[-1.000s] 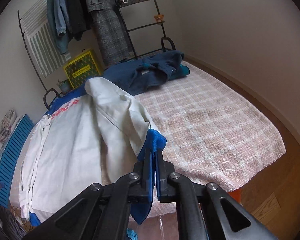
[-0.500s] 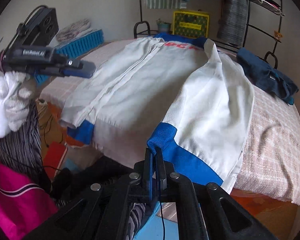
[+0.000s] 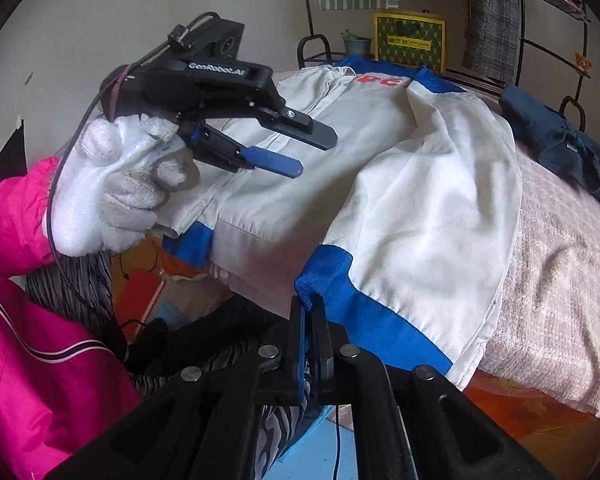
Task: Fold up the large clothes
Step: 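Fold the sleeve and side panel over the jacket back with both tools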
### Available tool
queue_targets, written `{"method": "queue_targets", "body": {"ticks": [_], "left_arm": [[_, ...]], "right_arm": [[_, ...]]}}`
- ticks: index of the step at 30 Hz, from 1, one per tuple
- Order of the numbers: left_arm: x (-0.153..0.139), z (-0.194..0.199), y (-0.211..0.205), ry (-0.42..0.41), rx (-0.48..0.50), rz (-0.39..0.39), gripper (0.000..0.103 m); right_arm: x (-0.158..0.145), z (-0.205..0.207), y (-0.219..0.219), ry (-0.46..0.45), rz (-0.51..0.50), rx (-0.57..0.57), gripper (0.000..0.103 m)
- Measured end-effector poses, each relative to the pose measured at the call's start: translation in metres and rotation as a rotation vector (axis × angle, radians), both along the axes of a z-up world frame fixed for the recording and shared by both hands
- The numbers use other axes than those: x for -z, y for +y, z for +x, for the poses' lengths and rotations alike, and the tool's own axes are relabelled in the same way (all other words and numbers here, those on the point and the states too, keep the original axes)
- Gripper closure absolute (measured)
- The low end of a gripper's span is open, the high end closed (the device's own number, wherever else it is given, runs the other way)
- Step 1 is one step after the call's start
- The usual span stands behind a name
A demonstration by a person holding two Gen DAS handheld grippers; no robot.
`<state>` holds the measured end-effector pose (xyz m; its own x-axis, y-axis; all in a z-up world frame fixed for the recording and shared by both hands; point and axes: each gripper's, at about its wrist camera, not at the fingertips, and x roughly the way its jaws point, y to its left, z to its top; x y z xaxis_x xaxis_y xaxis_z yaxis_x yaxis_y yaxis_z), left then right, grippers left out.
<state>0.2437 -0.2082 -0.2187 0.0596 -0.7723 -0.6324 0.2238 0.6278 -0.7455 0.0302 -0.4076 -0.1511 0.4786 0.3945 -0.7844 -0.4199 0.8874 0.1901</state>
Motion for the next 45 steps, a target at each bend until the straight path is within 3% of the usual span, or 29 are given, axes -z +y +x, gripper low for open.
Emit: {"method": "queue_targets", "body": {"ticks": [4, 7, 8, 9, 10, 12, 16, 18, 20, 22, 24, 26, 28, 30, 32, 37, 39, 41, 43, 44, 45], "left_arm": [[0.024, 0.01, -0.017, 0.113, -0.022, -0.059, 0.036], [0.031, 0.017, -0.021, 0.152, -0.068, -0.156, 0.041], [0.033, 0.021, -0.023, 0.158, -0.087, -0.175, 0.06], [0.035, 0.025, -0.026, 0.166, -0.088, -0.182, 0.087], [0.036, 0.029, -0.032, 0.169, -0.074, -0.183, 0.096], [0.031, 0.029, -0.041, 0.116, -0.059, -0.143, 0.101], [0.001, 0.006, -0.032, -0.093, -0.087, -0.012, 0.102], [0.0, -0.007, -0.029, -0.175, -0.081, 0.08, 0.102], [0.015, -0.009, -0.036, -0.182, -0.047, 0.163, 0.102], [0.031, -0.002, -0.03, -0.091, -0.078, 0.126, 0.101], [0.029, 0.003, -0.022, -0.054, -0.101, 0.091, 0.095], [0.015, 0.003, -0.012, -0.113, -0.108, 0.103, 0.095], [0.001, 0.003, -0.007, -0.17, -0.096, 0.112, 0.095], [-0.007, 0.002, -0.004, -0.19, -0.086, 0.116, 0.095], [-0.006, 0.0, -0.005, -0.177, -0.08, 0.121, 0.095], [0.017, -0.01, -0.003, -0.047, -0.043, 0.072, 0.095], [0.02, -0.021, -0.008, -0.076, -0.011, 0.077, 0.095], [0.023, -0.028, -0.012, -0.091, -0.007, 0.083, 0.095], [0.027, -0.031, -0.015, -0.081, -0.004, 0.067, 0.095], [0.029, -0.032, -0.018, -0.09, 0.005, 0.074, 0.095], [0.031, -0.034, -0.022, -0.104, 0.012, 0.1, 0.095]], "right_arm": [[-0.009, -0.005, -0.002, -0.025, 0.07, -0.031, 0.103], [-0.01, -0.006, -0.014, -0.02, 0.073, -0.013, 0.103], [-0.009, -0.007, -0.014, -0.02, 0.064, -0.021, 0.103], [-0.008, -0.008, -0.014, -0.019, 0.06, -0.029, 0.103], [-0.006, -0.007, -0.013, -0.013, 0.06, -0.034, 0.103], [-0.003, -0.005, -0.009, -0.009, 0.047, -0.045, 0.103], [0.001, -0.003, -0.004, 0.0, 0.034, -0.081, 0.103], [0.003, -0.005, -0.004, 0.0, 0.022, -0.091, 0.103], [0.007, -0.002, -0.008, 0.018, 0.031, -0.087, 0.1], [0.01, 0.002, -0.014, 0.04, 0.029, -0.073, 0.092], [0.001, 0.005, -0.03, 0.059, 0.107, -0.07, 0.079], [-0.015, 0.006, -0.058, 0.057, 0.227, -0.044, 0.061], [-0.027, 0.01, -0.089, 0.04, 0.307, 0.028, 0.051], [-0.025, 0.023, -0.117, 0.075, 0.322, 0.118, 0.051], [-0.011, 0.036, -0.137, 0.134, 0.362, 0.195, 0.06], [0.028, 0.054, -0.138, 0.23, 0.398, 0.24, 0.067], [0.043, 0.061, -0.135, 0.242, 0.388, 0.249, 0.067], [0.058, 0.068, -0.129, 0.267, 0.317, 0.289, 0.067], [0.06, 0.068, -0.128, 0.234, 0.328, 0.292, 0.067], [0.058, 0.07, -0.126, 0.222, 0.333, 0.292, 0.068], [0.056, 0.07, -0.124, 0.204, 0.342, 0.289, 0.076]]}}
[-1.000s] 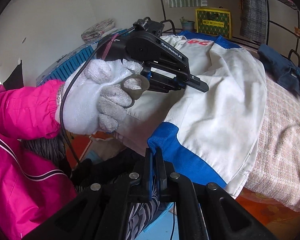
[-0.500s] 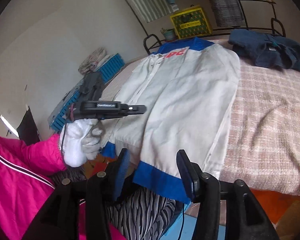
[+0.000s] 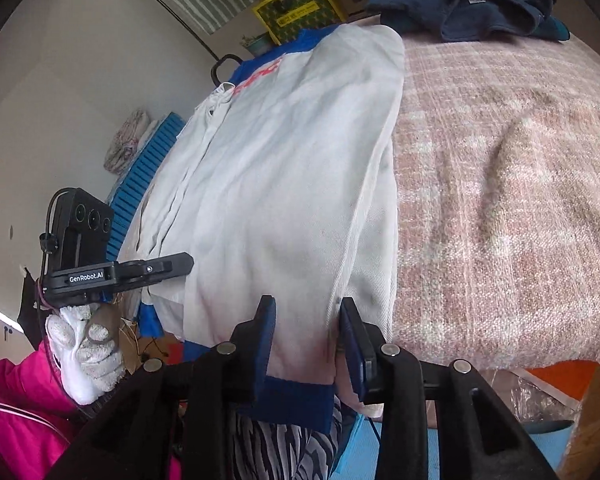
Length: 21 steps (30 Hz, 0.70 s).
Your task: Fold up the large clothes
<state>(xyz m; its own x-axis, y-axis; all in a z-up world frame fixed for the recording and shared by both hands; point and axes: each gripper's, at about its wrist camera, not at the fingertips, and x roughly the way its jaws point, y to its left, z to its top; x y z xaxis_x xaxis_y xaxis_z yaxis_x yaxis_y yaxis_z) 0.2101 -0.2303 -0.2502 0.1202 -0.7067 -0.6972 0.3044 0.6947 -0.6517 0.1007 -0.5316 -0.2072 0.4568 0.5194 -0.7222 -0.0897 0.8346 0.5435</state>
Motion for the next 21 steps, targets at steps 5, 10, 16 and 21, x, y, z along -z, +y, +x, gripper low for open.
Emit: {"method": "queue_targets", "body": {"ticks": [5, 10, 16, 21], "left_arm": [[-0.006, -0.003, -0.016, -0.051, 0.009, 0.027, 0.096], [-0.008, -0.014, -0.031, -0.085, 0.037, 0.053, 0.096], [-0.021, -0.016, -0.016, -0.124, 0.009, 0.069, 0.096], [-0.039, -0.017, 0.002, -0.159, -0.02, 0.062, 0.096]], "right_arm": [[-0.011, 0.003, 0.009, -0.017, -0.048, 0.031, 0.102], [-0.017, -0.005, -0.018, 0.006, -0.09, 0.079, 0.102], [-0.01, -0.001, -0.012, -0.018, -0.077, 0.045, 0.05], [0.009, 0.002, -0.021, -0.004, 0.004, 0.071, 0.05]]}}
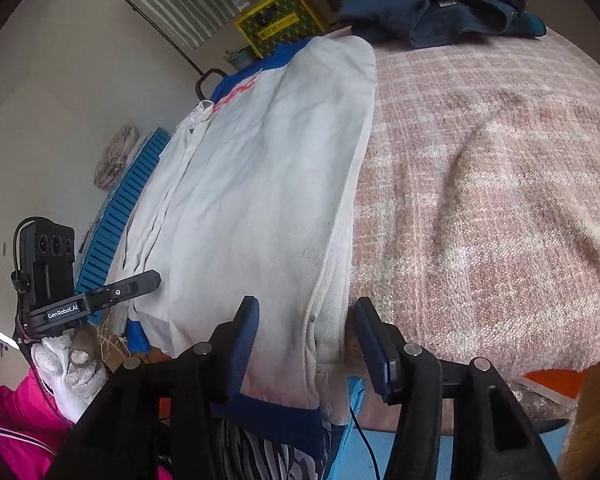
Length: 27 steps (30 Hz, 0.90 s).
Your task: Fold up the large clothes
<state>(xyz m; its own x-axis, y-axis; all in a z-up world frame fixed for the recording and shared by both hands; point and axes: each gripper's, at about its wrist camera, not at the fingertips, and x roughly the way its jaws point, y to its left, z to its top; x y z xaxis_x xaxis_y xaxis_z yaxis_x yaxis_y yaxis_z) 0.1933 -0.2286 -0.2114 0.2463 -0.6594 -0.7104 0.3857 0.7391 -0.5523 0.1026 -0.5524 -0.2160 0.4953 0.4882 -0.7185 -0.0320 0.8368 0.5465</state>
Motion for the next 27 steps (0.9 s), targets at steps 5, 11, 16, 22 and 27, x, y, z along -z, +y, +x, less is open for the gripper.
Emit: {"method": "queue_targets", "body": {"ticks": [5, 11, 16, 22, 27], "left_arm": [[-0.009, -0.006, -0.009, -0.011, 0.022, -0.026, 0.096], [-0.009, -0.017, -0.022, -0.019, 0.084, -0.032, 0.096], [0.011, -0.017, -0.043, -0.019, 0.14, 0.042, 0.096], [0.023, -0.017, -0.049, -0.032, 0.149, 0.086, 0.096], [0.025, -0.016, -0.048, -0.02, 0.14, 0.079, 0.096]], "right_arm": [[0.004, -0.002, 0.002, 0.026, -0.001, -0.005, 0.084], [0.01, -0.01, -0.013, 0.041, 0.113, 0.016, 0.069], [0.017, -0.016, -0.022, 0.04, 0.207, 0.051, 0.07], [-0.006, -0.012, -0.014, 0.004, 0.277, -0.002, 0.086], [0.01, -0.007, -0.009, 0.049, 0.199, -0.011, 0.063]]}}
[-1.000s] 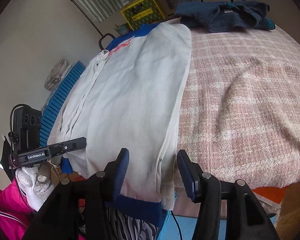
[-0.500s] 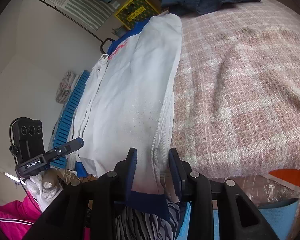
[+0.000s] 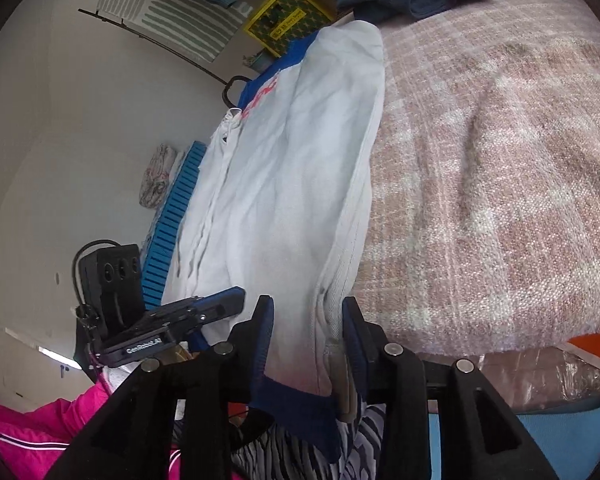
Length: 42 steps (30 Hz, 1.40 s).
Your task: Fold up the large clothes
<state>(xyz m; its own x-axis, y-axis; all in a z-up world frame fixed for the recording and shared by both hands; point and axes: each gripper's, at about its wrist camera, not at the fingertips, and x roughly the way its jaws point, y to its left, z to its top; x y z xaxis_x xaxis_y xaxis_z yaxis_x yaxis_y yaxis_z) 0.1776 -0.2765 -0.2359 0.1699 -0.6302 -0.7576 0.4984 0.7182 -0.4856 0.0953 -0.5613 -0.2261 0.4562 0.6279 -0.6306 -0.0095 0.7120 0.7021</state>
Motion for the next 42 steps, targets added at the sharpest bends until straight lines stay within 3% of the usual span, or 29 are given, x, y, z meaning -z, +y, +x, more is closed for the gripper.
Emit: {"method": "queue_targets", "body": {"ticks": [6, 7, 9, 14, 16, 19, 23, 30, 32, 35, 41, 42], "left_arm": [[0.0, 0.003, 0.001, 0.015, 0.0, -0.013, 0.096], [0.0, 0.004, 0.001, 0.017, 0.0, -0.013, 0.096], [-0.003, 0.004, 0.003, 0.022, -0.006, -0.023, 0.096], [-0.028, -0.003, 0.023, -0.003, -0.074, -0.166, 0.096], [-0.028, -0.004, 0.017, -0.008, -0.049, -0.169, 0.096], [-0.004, -0.002, -0.004, 0.07, 0.002, -0.132, 0.096], [-0.002, -0.005, -0.001, 0.105, -0.013, -0.168, 0.096], [-0.051, -0.012, 0.075, 0.054, -0.141, -0.303, 0.096], [-0.057, -0.013, 0.101, 0.057, -0.193, -0.333, 0.091], [-0.06, -0.012, 0.14, 0.059, -0.289, -0.371, 0.082], [-0.051, -0.011, 0.2, 0.071, -0.431, -0.385, 0.081], [-0.048, -0.009, 0.203, 0.083, -0.443, -0.382, 0.077]], "right_arm": [[0.013, -0.014, -0.009, -0.012, 0.081, 0.048, 0.069], [0.013, -0.013, -0.008, -0.002, 0.084, 0.053, 0.089], [0.007, -0.011, -0.004, 0.014, 0.069, 0.07, 0.097], [-0.042, -0.008, 0.023, -0.029, -0.051, 0.053, 0.1], [-0.058, -0.006, 0.031, -0.048, -0.056, 0.032, 0.1], [-0.074, 0.002, 0.045, -0.057, -0.081, 0.011, 0.1], [-0.084, 0.014, 0.07, -0.049, -0.152, -0.032, 0.1], [-0.104, 0.028, 0.115, -0.082, -0.22, -0.137, 0.1], [-0.104, 0.037, 0.131, -0.083, -0.235, -0.169, 0.1], [-0.098, 0.055, 0.16, -0.072, -0.247, -0.226, 0.1], [-0.065, 0.079, 0.226, -0.034, -0.278, -0.353, 0.1], [-0.056, 0.082, 0.235, -0.021, -0.286, -0.372, 0.1]]}}
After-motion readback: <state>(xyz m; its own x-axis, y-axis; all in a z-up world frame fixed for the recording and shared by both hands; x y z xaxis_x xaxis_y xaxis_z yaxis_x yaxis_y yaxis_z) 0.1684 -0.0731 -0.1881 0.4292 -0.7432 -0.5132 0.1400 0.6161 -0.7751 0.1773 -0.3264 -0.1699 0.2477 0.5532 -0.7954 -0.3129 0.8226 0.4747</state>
